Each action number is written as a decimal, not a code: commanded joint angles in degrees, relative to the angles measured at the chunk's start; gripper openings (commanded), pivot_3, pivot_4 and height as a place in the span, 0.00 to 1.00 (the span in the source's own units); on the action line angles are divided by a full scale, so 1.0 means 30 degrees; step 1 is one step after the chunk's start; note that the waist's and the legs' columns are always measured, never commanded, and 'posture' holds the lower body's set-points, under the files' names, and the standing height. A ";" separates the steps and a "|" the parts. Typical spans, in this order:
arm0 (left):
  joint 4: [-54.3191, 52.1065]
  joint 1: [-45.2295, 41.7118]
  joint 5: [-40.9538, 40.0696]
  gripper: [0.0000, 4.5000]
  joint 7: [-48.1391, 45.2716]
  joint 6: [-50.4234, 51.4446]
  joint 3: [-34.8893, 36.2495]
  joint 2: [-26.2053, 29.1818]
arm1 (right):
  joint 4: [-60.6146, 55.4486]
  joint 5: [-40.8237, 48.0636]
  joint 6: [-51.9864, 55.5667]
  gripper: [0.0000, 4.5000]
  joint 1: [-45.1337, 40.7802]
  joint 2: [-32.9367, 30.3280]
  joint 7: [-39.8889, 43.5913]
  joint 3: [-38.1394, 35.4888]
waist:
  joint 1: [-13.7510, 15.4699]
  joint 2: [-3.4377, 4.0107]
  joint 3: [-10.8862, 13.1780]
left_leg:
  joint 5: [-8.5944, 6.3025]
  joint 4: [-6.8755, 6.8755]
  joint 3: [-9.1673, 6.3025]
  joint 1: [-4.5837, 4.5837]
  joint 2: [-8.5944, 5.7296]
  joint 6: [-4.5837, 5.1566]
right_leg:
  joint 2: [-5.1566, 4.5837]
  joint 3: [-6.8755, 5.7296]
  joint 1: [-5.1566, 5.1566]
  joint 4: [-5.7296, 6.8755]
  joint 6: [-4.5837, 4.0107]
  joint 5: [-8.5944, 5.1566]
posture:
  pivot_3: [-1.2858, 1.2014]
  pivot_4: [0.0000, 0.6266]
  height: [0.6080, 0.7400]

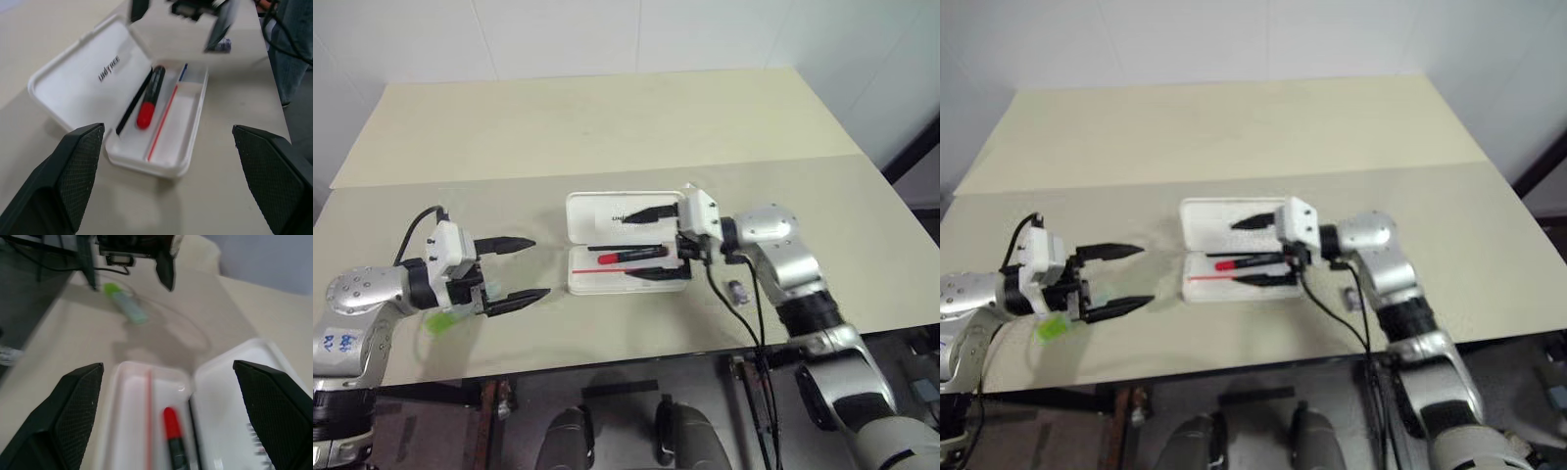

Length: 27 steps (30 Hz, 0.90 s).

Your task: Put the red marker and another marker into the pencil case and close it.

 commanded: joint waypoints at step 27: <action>1.4985 -0.1466 0.4034 1.00 -0.1914 -0.7000 -0.0119 0.1050 | -0.5398 0.3100 0.3035 0.99 0.2447 -0.4397 0.0178 -0.2975 | 0.0015 -0.0049 -0.0031 | -0.0087 0.0013 0.0072 0.0028 0.0102 0.0020 | 0.0037 -0.0058 -0.0072 0.0010 -0.0132 0.0004 | 0.52 0.24 1.00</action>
